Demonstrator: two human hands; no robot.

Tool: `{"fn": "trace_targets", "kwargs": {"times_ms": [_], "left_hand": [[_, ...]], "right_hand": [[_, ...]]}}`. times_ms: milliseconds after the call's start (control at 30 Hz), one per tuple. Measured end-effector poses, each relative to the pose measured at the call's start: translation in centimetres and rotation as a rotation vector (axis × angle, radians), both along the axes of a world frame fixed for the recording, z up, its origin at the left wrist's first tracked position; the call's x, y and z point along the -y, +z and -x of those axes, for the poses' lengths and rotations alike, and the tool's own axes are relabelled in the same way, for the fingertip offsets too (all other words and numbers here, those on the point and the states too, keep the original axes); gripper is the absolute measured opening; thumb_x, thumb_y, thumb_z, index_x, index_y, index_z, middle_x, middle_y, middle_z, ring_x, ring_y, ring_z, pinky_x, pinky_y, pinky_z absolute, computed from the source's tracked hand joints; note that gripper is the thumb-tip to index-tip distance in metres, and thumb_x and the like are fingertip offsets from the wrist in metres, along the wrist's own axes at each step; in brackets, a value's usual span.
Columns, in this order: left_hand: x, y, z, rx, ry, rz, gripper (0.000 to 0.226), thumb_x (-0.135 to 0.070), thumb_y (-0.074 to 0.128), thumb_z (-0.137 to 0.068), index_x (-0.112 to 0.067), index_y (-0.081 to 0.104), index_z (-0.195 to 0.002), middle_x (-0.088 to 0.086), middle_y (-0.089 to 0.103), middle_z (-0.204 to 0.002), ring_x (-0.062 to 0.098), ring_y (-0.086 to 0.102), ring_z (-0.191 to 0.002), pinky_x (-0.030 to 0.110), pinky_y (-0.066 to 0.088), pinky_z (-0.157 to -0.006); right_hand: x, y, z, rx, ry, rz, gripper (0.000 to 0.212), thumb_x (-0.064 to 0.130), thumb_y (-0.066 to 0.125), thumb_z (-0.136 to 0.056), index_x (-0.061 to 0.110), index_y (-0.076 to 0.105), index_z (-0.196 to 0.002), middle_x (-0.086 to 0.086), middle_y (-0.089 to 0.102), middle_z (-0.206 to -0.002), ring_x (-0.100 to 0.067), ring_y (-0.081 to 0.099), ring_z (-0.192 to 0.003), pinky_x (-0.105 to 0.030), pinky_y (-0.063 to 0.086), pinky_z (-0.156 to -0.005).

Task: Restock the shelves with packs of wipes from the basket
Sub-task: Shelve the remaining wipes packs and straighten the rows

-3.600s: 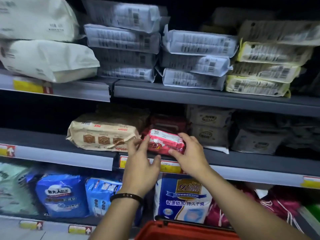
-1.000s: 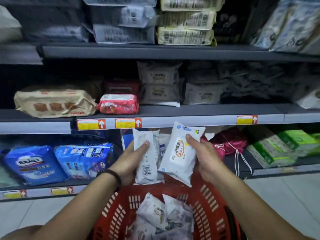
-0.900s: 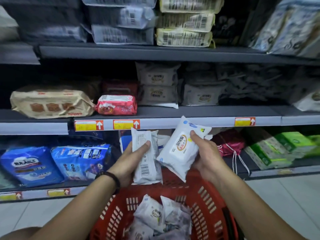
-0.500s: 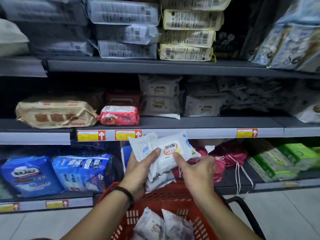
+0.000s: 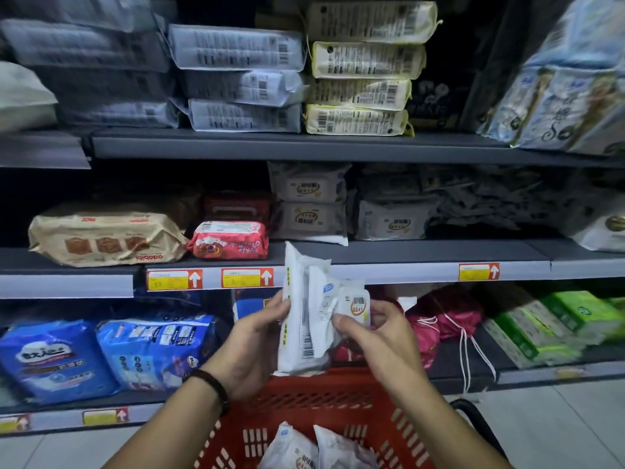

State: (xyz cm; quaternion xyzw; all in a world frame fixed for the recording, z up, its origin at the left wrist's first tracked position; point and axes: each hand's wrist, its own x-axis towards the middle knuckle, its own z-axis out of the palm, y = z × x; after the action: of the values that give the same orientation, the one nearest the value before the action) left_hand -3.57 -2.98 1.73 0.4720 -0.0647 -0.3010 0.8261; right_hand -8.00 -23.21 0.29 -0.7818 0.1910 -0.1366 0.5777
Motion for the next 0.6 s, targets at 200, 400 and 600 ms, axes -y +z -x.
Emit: {"fn": "trace_targets", "kwargs": {"times_ms": [200,400,600], "left_hand": [[0.9,-0.9,-0.6,0.074,0.237,-0.268,0.071,-0.020,0.095,-0.063,-0.005,0.068,-0.127,0.021,0.079,-0.113,0.031,0.080,-0.088,0.037,0.063,-0.066],[1.0,-0.6,-0.8,0.012,0.330,-0.156,0.031,-0.025,0.065,-0.102,-0.011,0.067,-0.130,0.015,0.078,-0.119,0.034,0.076,-0.110,0.051,0.057,-0.099],[0.9,-0.6,-1.0,-0.080,0.331,-0.036,0.034,-0.015,0.057,-0.103,0.000,0.066,-0.132,0.023,0.074,-0.125,0.041,0.070,-0.120,0.059,0.049,-0.111]], "right_hand": [[0.6,-0.1,-0.4,0.062,-0.134,0.031,0.053,0.047,0.094,-0.062,0.028,0.062,-0.100,0.012,0.080,-0.091,-0.004,0.076,-0.086,-0.031,0.057,-0.081],[0.3,-0.7,-0.3,0.028,-0.153,0.094,0.063,0.053,0.094,-0.062,0.025,0.067,-0.112,0.015,0.079,-0.091,0.005,0.072,-0.080,-0.018,0.048,-0.068],[0.4,-0.1,-0.3,0.047,-0.230,0.089,0.066,0.047,0.096,-0.064,0.023,0.061,-0.115,0.013,0.076,-0.094,-0.003,0.071,-0.086,-0.018,0.048,-0.070]]}}
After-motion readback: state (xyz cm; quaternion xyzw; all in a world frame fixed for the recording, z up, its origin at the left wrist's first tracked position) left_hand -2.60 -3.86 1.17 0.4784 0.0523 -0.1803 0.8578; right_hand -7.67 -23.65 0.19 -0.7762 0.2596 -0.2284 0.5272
